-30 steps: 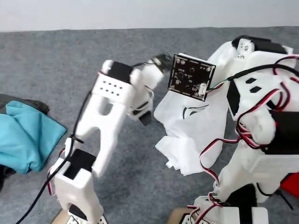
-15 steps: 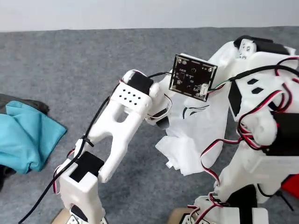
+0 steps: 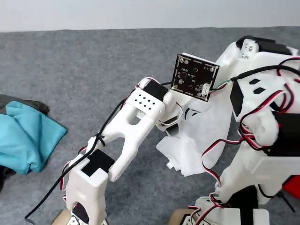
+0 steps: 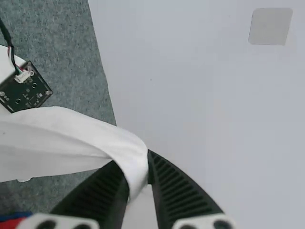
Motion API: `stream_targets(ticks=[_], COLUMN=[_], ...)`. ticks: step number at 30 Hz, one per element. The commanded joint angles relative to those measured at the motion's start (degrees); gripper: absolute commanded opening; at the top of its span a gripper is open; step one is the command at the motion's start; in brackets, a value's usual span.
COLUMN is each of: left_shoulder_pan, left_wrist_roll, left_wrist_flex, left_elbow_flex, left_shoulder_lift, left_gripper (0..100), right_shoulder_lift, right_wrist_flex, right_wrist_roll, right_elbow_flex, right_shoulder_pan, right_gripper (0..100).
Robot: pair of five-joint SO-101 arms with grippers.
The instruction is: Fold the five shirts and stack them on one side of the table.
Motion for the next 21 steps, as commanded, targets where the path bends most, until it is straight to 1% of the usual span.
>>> stream_targets(ticks=[1, 5, 9, 12, 16, 19, 21], left_shoulder_pan=[0.5, 0.6, 2.9, 4.5, 4.9, 5.0, 4.8], left_wrist_roll=[0.4, 1.2, 1.2, 1.9, 2.6, 2.6, 2.6], left_wrist_flex=[-1.0, -1.0, -1.1, -2.8, -5.5, -5.3, -5.1], left_elbow_flex=[-2.6, -5.8, -6.5, -6.1, -6.2, -6.3, -6.3], left_shoulder_lift=[-0.4, -0.4, -0.3, 0.2, 3.5, 5.4, 6.1], left_gripper=[27, 27, 26, 26, 26, 26, 24], right_shoulder_lift=[-1.5, -1.5, -1.5, -1.5, -1.5, -1.5, -1.5], right_wrist_flex=[1.9, 1.8, 1.7, 0.4, -0.2, -0.2, -0.2], right_wrist_roll=[0.4, 0.4, 0.4, 0.4, 0.5, 0.5, 0.5], right_elbow_flex=[0.2, 0.7, 1.6, 1.8, 1.8, 1.8, 1.8], right_shoulder_pan=[0.3, 0.3, 0.3, 0.3, 0.3, 0.3, 0.3], right_gripper=[1.1, 1.1, 1.1, 1.1, 1.0, 1.0, 1.0])
